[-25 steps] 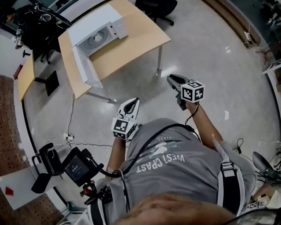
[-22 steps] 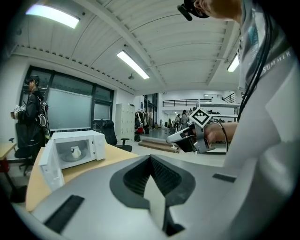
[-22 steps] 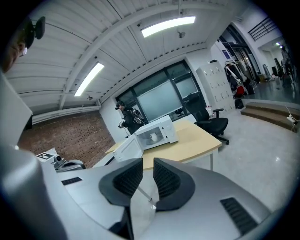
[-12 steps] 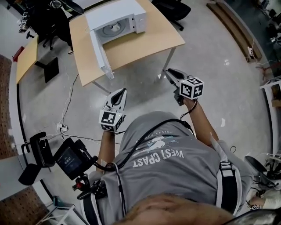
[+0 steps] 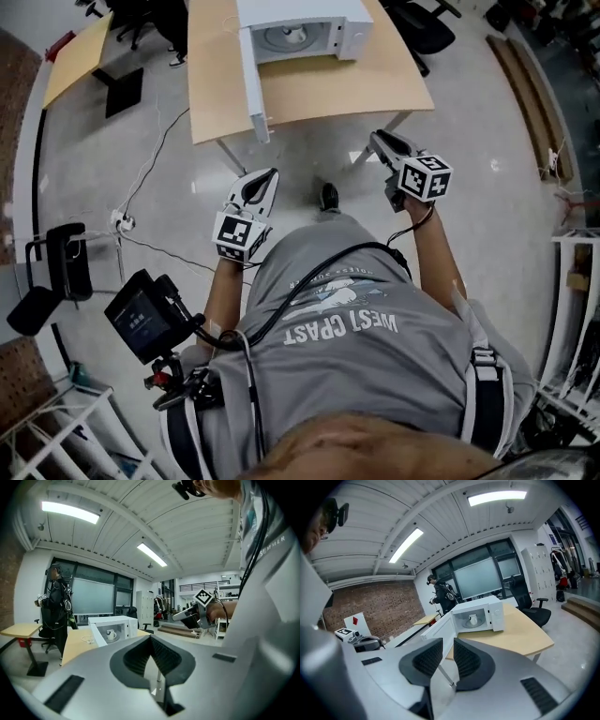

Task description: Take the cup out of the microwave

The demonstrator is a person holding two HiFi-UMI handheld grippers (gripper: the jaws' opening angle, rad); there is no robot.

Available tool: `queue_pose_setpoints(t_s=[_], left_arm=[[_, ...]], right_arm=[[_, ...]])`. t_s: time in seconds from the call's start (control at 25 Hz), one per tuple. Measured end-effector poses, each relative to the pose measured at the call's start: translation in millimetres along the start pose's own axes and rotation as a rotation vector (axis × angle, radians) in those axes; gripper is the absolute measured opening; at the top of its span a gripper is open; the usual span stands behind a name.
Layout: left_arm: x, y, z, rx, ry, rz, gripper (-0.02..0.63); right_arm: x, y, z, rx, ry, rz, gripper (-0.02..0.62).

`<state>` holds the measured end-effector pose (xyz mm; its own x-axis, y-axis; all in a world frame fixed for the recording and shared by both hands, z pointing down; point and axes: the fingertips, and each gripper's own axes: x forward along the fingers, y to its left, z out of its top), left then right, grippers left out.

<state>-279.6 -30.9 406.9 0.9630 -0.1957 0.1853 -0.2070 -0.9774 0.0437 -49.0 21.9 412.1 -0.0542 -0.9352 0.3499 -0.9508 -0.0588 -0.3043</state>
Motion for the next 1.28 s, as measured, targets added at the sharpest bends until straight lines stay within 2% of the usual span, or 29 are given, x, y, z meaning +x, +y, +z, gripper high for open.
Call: queue_pose_setpoints(t_s=[0.16, 0.36, 0.48, 0.6, 0.68, 0.8, 1.04, 1.12, 1.2, 1.28], left_arm=[[47.1, 33.5, 11.4, 0.035, 0.032, 0.033, 0.043], [51.8, 94.8, 7.6, 0.043, 0.084, 0.118, 0.043], [87.8, 119.5, 7.4, 0.028, 0.104, 0.136, 0.043], [145.2, 129.5, 14.3, 0.034, 0.112, 0.149, 0.043], [165.0, 133.2, 23.4, 0.056, 0.122, 0.179, 0.043], [176.6, 134.0, 29.9, 0.059, 0.155, 0.212, 0.043], [203.2, 159.1, 32.3, -0.020, 0.203, 0.307, 0.043], [208.9, 166.1, 32.9, -0.034, 0.217, 0.330, 0.043], [214.1, 171.0, 32.2, -0.036, 0.220, 0.352, 0.043], [222.1, 172.0, 28.3, -0.053, 0.239, 0.387, 0.043]], right_arm=[[58.5, -50.2, 25.6, 0.022, 0.019, 0.019, 0.075], [160.6, -58.0, 41.5, 0.011, 0.068, 0.076, 0.077], [216.4, -87.6, 55.3, 0.000, 0.089, 0.091, 0.077], [267.7, -147.6, 65.0, -0.045, 0.126, 0.076, 0.077], [297.1, -173.0, 76.9, -0.095, 0.144, 0.060, 0.077], [333.4, -195.9, 94.5, -0.167, 0.159, 0.035, 0.077], [430.8, -240.3, 96.6, -0.289, 0.229, 0.016, 0.078], [463.4, -247.8, 92.5, -0.304, 0.241, 0.010, 0.080], [494.6, -253.3, 86.2, -0.311, 0.253, 0.006, 0.123], [524.7, -260.2, 77.5, -0.316, 0.275, 0.016, 0.129]])
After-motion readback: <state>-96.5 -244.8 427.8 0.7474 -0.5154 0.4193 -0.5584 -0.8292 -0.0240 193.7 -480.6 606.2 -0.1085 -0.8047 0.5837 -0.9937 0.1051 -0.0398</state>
